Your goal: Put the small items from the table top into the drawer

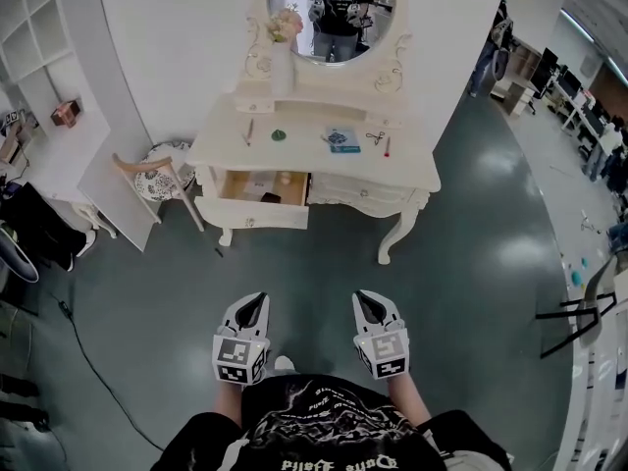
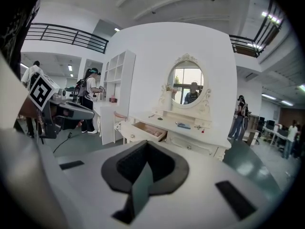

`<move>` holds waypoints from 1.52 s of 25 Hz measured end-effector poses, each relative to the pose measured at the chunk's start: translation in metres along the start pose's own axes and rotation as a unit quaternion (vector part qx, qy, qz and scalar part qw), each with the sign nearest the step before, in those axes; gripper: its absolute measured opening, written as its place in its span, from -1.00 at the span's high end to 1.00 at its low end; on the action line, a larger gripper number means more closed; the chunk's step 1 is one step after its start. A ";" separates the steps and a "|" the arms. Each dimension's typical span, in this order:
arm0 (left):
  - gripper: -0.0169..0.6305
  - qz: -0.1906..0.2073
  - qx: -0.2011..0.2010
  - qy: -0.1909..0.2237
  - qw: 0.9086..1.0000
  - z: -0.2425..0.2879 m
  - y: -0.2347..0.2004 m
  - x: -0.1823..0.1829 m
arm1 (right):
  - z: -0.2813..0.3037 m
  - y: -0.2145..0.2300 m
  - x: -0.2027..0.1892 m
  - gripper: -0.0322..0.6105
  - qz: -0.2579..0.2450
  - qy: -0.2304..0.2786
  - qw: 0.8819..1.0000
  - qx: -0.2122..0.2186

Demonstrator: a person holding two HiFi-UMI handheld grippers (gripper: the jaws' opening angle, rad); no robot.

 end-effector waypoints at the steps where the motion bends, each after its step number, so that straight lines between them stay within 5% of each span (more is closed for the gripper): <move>1: 0.90 0.001 -0.002 0.001 1.000 0.003 -0.007 0.002 | 0.005 -0.001 0.003 0.87 0.001 -0.002 1.000 -0.001; 19: 0.90 -0.002 -0.038 -0.015 0.999 0.015 -0.075 0.001 | 0.052 -0.044 0.025 0.87 0.014 -0.035 0.999 -0.002; 38: 0.90 -0.031 0.010 -0.020 0.999 0.061 -0.104 0.018 | 0.125 -0.001 0.046 0.87 -0.010 -0.046 0.998 0.045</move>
Point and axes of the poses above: the fingertips, and each gripper's own axes: z forward along the fingers, y to its right, x out of its top, the point moved 9 cm from there along -z, backward along the fingers, and after that the axes turned 12 degrees about -y, right-handed, at the moved point
